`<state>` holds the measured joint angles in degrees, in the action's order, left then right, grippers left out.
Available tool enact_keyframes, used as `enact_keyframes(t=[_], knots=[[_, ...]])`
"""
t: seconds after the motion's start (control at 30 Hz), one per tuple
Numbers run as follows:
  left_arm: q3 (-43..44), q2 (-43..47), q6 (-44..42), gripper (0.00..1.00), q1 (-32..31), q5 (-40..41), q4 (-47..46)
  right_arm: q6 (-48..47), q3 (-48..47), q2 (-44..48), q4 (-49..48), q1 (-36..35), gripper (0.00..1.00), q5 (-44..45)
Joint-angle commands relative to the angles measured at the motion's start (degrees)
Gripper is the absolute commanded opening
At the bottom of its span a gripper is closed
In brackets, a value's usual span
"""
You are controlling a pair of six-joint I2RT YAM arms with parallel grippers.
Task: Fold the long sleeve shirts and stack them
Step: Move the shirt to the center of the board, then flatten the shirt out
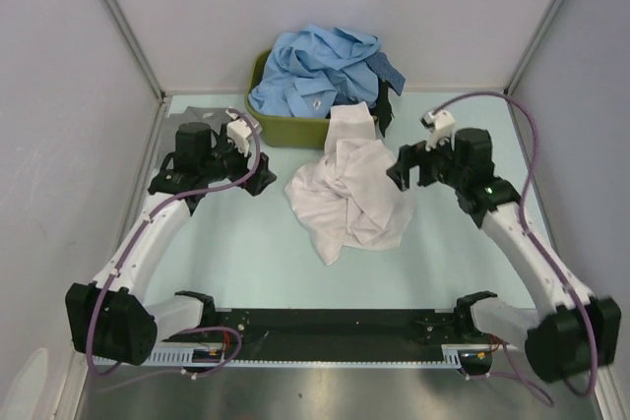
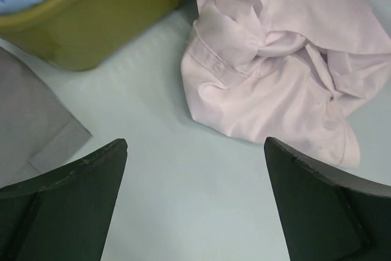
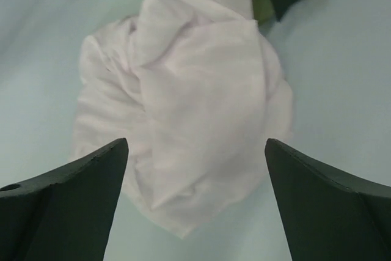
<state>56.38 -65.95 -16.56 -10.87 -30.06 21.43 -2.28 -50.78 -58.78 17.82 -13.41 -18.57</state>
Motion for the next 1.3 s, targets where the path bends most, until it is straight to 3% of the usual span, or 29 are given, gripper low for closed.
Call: enact_keyframes(t=[0.0, 0.3, 0.67, 0.73, 0.77, 0.87, 0.9, 0.93, 1.0, 1.27], knots=[[-0.30, -0.93, 5.28, 0.99, -0.29, -1.49, -1.21, 7.63, -6.25, -16.51, -14.10, -1.18, 1.00, -4.98], [1.10, -1.81, 8.12, 0.99, -0.29, 0.62, -1.84, 12.83, -10.03, -36.55, -35.38, -1.35, 1.00, -5.78], [1.10, -1.81, 5.13, 0.99, -0.29, 3.52, 1.42, 8.00, -14.60, -47.56, -48.58, -2.67, 0.99, -4.81], [1.19, -1.81, 4.78, 0.99, -0.29, 3.87, 1.51, 7.21, -15.57, -48.70, -49.02, -3.37, 0.96, -4.20], [1.10, -1.72, 4.69, 0.99, -0.29, 3.96, 1.60, 7.12, -15.57, -48.88, -49.98, -3.64, 0.93, -4.11], [1.01, -1.72, 4.43, 1.00, -0.29, 3.96, 1.77, 6.94, -15.40, -48.62, -49.03, -4.70, 0.60, -6.39], [0.93, -1.64, 4.25, 0.99, -0.29, 3.87, 1.86, 7.38, -15.14, -48.18, -47.89, -5.04, 0.35, -7.79], [0.84, -1.46, 4.08, 0.99, -0.20, 3.87, 1.86, 7.73, -14.79, -47.66, -46.58, -4.96, 0.24, -8.67], [0.57, -1.20, 3.38, 0.99, -0.20, 3.52, 2.12, 8.00, -12.77, -44.32, -40.52, -5.22, 0.11, -11.83], [-1.44, -0.93, 0.65, 0.98, -0.29, -1.31, 3.09, 7.90, -0.37, -19.38, -24.26, -10.49, 0.00, -20.19]])
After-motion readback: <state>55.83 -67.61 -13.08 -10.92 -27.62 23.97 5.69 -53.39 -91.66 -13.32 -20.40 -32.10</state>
